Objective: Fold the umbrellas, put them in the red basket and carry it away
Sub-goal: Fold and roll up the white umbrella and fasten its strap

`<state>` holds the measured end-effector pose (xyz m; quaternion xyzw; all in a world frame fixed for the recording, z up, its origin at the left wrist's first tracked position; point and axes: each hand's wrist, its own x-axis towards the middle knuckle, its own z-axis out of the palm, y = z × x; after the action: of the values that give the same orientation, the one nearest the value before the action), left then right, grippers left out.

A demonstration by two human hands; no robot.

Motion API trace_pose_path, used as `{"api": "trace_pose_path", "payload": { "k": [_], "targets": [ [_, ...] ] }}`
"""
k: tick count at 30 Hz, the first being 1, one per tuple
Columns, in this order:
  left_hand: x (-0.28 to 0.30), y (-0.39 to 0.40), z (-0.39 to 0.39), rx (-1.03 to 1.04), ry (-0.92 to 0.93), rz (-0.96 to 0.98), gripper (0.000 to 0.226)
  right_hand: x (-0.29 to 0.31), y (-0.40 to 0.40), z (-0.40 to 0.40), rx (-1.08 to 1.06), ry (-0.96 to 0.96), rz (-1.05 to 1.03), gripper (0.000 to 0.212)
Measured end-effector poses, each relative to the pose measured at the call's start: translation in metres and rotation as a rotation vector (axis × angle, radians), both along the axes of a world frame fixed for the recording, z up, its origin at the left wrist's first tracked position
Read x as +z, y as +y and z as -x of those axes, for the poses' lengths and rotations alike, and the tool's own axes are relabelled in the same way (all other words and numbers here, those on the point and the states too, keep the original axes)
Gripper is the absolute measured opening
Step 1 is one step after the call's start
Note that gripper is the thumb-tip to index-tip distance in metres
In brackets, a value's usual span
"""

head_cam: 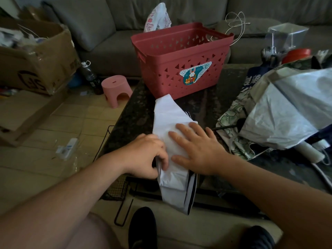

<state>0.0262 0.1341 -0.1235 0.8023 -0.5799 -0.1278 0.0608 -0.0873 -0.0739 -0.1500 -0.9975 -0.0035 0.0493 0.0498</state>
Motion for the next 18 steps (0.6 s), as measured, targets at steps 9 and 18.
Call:
{"api": "trace_pose_path", "payload": {
  "k": [9,18],
  "targets": [
    [0.007,-0.006,0.008,0.093,0.170,0.071,0.006,-0.014,-0.005,0.001,0.056,-0.001,0.120,0.095],
    [-0.009,-0.011,0.000,0.040,0.018,-0.076,0.037,-0.014,-0.014,0.002,0.042,-0.272,0.002,0.066]
  ]
}}
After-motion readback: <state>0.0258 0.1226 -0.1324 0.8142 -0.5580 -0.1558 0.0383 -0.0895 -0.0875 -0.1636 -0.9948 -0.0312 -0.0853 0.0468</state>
